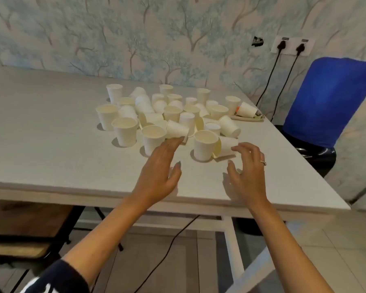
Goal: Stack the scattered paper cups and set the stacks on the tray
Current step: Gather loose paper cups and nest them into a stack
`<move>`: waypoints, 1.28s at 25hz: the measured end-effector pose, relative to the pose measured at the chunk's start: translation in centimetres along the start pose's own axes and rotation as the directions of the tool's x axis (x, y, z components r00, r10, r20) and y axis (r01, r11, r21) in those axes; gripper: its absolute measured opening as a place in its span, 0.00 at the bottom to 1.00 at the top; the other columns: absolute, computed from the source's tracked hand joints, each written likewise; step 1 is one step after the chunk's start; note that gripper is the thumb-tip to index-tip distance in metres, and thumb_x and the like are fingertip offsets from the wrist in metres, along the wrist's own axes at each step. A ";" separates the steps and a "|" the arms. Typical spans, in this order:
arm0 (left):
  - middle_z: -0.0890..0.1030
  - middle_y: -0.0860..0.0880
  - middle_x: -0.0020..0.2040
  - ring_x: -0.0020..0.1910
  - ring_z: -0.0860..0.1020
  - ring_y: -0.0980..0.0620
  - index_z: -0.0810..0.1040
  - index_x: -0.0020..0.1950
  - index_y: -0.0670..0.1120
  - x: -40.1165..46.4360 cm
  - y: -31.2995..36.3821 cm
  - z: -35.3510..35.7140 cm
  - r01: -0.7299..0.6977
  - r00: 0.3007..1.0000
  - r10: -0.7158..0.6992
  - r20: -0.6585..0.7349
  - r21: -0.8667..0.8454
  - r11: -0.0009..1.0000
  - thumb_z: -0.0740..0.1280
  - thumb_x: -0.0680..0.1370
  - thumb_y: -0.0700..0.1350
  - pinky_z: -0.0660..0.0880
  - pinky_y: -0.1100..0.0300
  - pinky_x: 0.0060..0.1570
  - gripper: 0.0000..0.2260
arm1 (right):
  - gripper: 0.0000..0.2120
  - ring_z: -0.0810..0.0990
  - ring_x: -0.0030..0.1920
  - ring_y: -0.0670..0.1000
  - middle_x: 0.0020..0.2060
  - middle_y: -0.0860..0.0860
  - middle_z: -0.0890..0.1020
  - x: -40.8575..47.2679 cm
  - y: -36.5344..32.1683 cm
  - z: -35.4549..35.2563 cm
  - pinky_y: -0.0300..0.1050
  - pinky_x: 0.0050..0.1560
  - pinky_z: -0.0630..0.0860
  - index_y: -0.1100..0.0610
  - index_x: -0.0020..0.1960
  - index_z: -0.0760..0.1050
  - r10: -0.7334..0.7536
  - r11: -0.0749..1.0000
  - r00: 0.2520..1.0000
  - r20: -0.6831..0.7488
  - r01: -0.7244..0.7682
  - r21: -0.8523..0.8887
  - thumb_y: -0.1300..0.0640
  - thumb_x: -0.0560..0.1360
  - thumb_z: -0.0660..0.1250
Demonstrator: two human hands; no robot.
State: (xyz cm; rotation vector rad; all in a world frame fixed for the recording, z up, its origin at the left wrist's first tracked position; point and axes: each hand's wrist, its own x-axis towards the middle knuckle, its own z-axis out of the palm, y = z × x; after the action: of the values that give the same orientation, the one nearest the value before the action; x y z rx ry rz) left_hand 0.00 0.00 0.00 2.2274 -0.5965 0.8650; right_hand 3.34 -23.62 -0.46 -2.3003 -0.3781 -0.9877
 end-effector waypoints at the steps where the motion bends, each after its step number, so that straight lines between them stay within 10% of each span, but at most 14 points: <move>1: 0.67 0.49 0.71 0.67 0.66 0.54 0.60 0.75 0.48 1.7 -0.3 1.1 0.026 1.000 -0.025 0.019 -0.050 0.998 0.64 0.77 0.42 0.68 0.57 0.63 0.27 | 0.19 0.69 0.62 0.59 0.62 0.56 0.71 1.1 1.0 0.3 0.44 0.58 0.65 0.57 0.60 0.74 -0.021 1.000 0.998 0.052 0.022 -0.007 0.64 0.70 0.69; 9: 0.54 0.53 0.77 0.74 0.59 0.51 0.43 0.76 0.59 9.9 -1.6 6.6 0.288 0.915 -0.221 0.338 -0.161 0.944 0.71 0.70 0.62 0.62 0.53 0.68 0.45 | 0.34 0.58 0.70 0.52 0.69 0.45 0.65 6.9 5.7 1.7 0.55 0.63 0.60 0.42 0.69 0.61 -0.055 0.987 0.843 0.535 0.127 -0.099 0.48 0.68 0.73; 13: 0.67 0.47 0.69 0.67 0.68 0.52 0.37 0.74 0.60 10.3 -2.4 8.2 0.411 0.874 -0.313 0.372 -0.221 0.885 0.75 0.67 0.58 0.64 0.62 0.59 0.52 | 0.36 0.57 0.71 0.50 0.70 0.43 0.64 7.6 6.5 2.6 0.56 0.66 0.57 0.36 0.69 0.58 -0.038 0.990 0.800 0.599 0.112 -0.087 0.44 0.68 0.73; 20: 0.70 0.64 0.53 0.54 0.72 0.60 0.35 0.73 0.63 10.0 -3.6 8.4 0.395 0.882 -0.279 0.381 -0.271 0.878 0.77 0.66 0.55 0.66 0.64 0.54 0.53 | 0.36 0.69 0.66 0.47 0.66 0.39 0.71 8.0 5.3 2.2 0.55 0.66 0.68 0.35 0.66 0.60 0.004 0.999 0.747 0.664 0.026 -0.035 0.40 0.63 0.75; 28: 0.70 0.55 0.63 0.64 0.69 0.55 0.34 0.72 0.64 9.5 -4.7 7.9 0.410 0.866 -0.255 0.430 -0.316 0.856 0.75 0.68 0.56 0.66 0.59 0.62 0.52 | 0.31 0.72 0.57 0.45 0.64 0.39 0.69 8.2 5.1 -0.5 0.44 0.52 0.74 0.34 0.64 0.59 0.075 0.997 0.834 0.547 -0.043 -0.071 0.38 0.67 0.71; 32: 0.68 0.64 0.63 0.64 0.67 0.60 0.33 0.71 0.65 9.3 -4.6 8.1 0.417 0.866 -0.257 0.430 -0.334 0.845 0.75 0.67 0.58 0.64 0.63 0.62 0.53 | 0.27 0.76 0.52 0.38 0.51 0.25 0.71 10.1 1.6 -0.9 0.36 0.34 0.78 0.32 0.54 0.61 0.173 0.885 0.955 0.242 -0.259 0.386 0.35 0.62 0.74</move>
State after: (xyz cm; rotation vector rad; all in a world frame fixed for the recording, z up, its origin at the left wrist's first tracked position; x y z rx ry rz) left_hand 12.45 -4.34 0.26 2.0099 -0.4704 0.1052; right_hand 10.52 -25.20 6.77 -1.9989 -0.3619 -0.5035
